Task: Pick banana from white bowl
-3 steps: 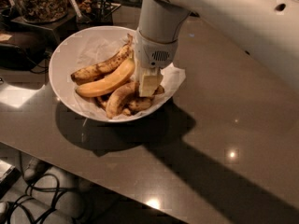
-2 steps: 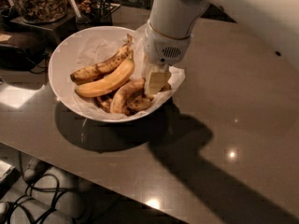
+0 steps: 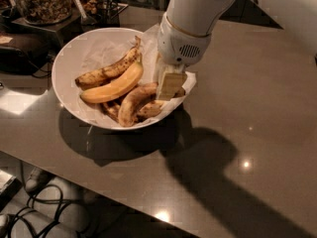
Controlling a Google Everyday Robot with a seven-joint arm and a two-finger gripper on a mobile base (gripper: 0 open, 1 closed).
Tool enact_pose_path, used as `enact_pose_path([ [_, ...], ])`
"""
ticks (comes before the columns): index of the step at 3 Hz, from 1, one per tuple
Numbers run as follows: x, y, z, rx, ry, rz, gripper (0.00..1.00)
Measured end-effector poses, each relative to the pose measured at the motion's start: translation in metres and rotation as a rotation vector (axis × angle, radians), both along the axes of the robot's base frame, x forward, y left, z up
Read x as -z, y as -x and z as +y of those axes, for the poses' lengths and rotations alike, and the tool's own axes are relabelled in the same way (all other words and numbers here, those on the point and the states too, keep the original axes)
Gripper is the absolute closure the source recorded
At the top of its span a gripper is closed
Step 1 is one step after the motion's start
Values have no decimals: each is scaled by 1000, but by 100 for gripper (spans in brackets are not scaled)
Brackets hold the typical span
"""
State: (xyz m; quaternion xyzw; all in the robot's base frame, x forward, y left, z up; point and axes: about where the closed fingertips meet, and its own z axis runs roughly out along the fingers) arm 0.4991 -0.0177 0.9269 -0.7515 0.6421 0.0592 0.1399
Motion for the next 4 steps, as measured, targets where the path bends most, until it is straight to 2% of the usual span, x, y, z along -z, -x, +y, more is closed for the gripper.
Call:
enact_pose_path([
  [1,-20,23,7,-19,20,-52,100],
  [2,-57,75,17,-52,39,-135,100],
  [3,-59,75,17,-52,37,-141,100],
  [4,-76,82,17,-43,11,-176,100],
])
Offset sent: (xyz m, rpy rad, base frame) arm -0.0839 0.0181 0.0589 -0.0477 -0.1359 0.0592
